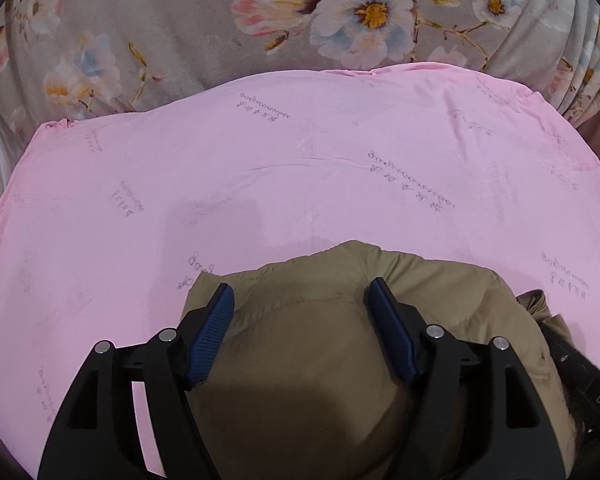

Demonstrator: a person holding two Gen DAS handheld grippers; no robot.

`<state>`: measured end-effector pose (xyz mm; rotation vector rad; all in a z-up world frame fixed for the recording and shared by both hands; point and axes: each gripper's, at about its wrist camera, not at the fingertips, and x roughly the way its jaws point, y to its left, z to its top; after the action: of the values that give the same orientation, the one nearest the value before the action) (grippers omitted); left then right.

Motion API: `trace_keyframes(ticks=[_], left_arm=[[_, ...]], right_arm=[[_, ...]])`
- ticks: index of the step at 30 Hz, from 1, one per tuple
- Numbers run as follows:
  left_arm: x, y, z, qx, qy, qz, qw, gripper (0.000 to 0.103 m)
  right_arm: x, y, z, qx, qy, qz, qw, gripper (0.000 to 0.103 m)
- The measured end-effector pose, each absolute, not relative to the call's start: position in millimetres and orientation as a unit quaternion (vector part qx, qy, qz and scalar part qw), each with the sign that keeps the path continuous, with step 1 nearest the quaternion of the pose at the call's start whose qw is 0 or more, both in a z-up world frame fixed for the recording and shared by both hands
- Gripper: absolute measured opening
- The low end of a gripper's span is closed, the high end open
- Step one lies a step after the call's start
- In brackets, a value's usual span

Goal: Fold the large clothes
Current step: 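Fold the other jacket side over with the right tool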

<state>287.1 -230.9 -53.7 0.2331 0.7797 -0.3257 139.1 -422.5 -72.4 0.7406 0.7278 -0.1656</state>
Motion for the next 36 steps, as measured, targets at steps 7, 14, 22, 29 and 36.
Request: trace_keyframes(ticks=[7, 14, 22, 29, 36], left_arm=[[198, -183, -15, 0.092, 0.388, -0.236, 0.886, 0.07], [127, -148, -44, 0.076, 0.421, -0.24, 0.872, 0.07], [118, -117, -49, 0.087, 0.433, -0.203, 0.874, 0.067], [107, -117, -65, 0.101, 0.42, -0.194, 0.881, 0.067], [104, -121, -76, 0.101, 0.403, -0.187, 0.89, 0.069]], right_arm=[[46, -413, -33, 0.329, 0.376, -0.027, 0.866, 0.043], [-4, -356, -62, 0.294, 0.428, 0.007, 0.855, 0.04], [-41, -318, -28, 0.254, 0.387, 0.018, 0.886, 0.004], [-38, -323, -70, 0.282, 0.413, -0.021, 0.866, 0.003], [-34, -324, -82, 0.299, 0.403, -0.017, 0.865, 0.001]])
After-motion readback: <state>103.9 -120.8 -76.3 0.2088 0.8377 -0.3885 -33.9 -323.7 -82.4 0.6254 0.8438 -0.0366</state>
